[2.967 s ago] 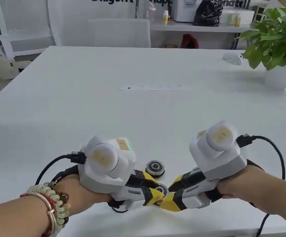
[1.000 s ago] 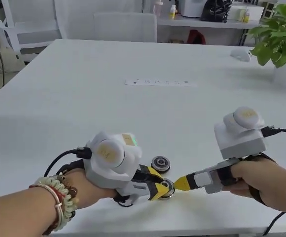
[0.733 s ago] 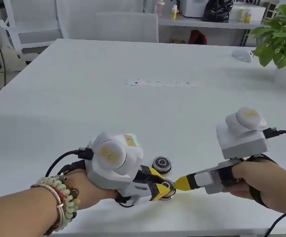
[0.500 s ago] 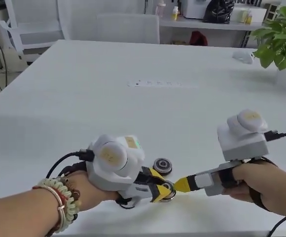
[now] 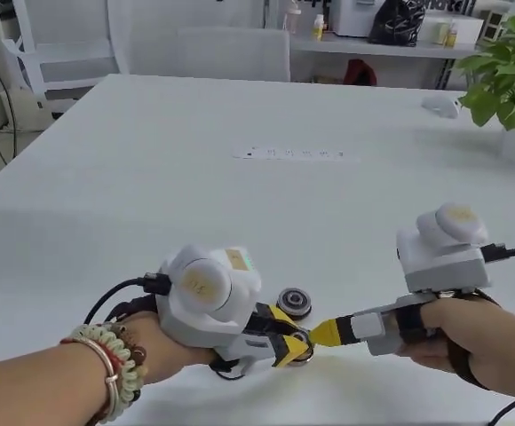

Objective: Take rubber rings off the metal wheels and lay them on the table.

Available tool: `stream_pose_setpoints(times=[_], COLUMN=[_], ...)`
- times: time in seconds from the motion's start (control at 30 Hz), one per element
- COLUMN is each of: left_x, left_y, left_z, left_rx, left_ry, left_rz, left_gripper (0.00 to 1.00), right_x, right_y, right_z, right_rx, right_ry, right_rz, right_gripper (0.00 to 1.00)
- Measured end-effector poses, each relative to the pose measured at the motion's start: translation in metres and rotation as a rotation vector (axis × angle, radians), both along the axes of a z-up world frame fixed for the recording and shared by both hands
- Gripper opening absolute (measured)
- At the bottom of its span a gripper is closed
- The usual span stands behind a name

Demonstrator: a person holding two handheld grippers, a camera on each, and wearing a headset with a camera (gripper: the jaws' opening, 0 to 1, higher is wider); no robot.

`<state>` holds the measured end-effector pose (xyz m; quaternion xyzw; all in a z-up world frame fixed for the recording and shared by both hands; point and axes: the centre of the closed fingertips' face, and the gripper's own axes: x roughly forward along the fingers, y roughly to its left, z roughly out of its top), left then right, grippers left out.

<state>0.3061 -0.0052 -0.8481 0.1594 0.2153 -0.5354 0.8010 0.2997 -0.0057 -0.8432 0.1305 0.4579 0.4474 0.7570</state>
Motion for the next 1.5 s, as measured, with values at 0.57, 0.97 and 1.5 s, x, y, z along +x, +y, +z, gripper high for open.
stream_pose_setpoints(times=[0.57, 0.97, 1.5], left_x=[0.000, -0.001, -0.002], left_y=[0.000, 0.001, 0.001], left_z=[0.000, 0.000, 0.001], left_rx=[-0.020, -0.015, 0.049], left_ry=[0.018, 0.018, 0.018], left_rz=[0.013, 0.003, -0.007], left_gripper=[0.14, 0.14, 0.14], right_x=[-0.014, -0.013, -0.006], right_y=[0.009, 0.012, 0.004], right_z=[0.010, 0.010, 0.005], right_rx=[0.023, 0.001, -0.045], right_ry=[-0.012, -0.010, -0.022], right_rz=[0.039, 0.049, 0.032], right_gripper=[0.00, 0.00, 0.00])
